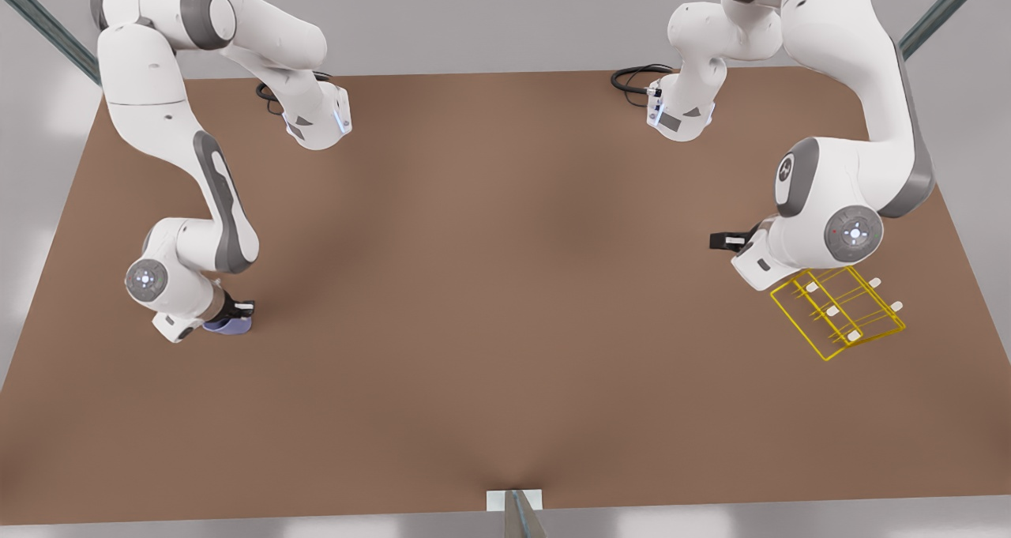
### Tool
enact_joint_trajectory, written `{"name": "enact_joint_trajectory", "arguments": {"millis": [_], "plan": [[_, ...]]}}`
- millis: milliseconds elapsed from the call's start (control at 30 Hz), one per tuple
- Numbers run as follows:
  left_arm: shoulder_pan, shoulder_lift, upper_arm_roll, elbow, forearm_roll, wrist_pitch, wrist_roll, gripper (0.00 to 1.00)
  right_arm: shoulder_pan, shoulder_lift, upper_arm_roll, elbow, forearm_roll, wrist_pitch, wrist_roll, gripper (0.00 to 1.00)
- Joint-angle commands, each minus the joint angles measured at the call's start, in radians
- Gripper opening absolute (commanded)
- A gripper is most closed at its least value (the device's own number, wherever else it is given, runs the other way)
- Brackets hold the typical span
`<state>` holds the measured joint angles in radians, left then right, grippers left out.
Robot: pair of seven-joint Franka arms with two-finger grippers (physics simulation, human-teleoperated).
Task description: Place the cup on the cup holder
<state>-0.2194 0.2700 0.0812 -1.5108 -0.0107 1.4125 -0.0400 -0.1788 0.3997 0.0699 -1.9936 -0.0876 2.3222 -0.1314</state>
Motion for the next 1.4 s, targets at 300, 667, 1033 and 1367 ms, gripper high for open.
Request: {"name": "enact_joint_trajectory", "arguments": {"millis": [300,667,1033,1367], "plan": [[0.0,-0.003,0.0,0.0,0.001,-0.012,-0.001,1.0,0.173,0.024,0.125,0.17,0.854,-0.153,0.15,0.21],[0.0,0.0,0.0,0.0,0.001,-0.023,-0.001,1.0,0.588,0.622,0.367,0.987,1.117,0.241,0.699,0.21],[-0.04,-0.075,-0.02,-0.104,-0.014,0.144,-1.018,1.0,0.829,1.058,0.398,1.4,0.957,0.373,0.701,0.21],[-0.077,-0.025,-0.146,-0.31,-0.055,0.533,-1.647,1.0,0.746,1.018,0.527,1.317,0.755,0.373,0.797,0.79]]}}
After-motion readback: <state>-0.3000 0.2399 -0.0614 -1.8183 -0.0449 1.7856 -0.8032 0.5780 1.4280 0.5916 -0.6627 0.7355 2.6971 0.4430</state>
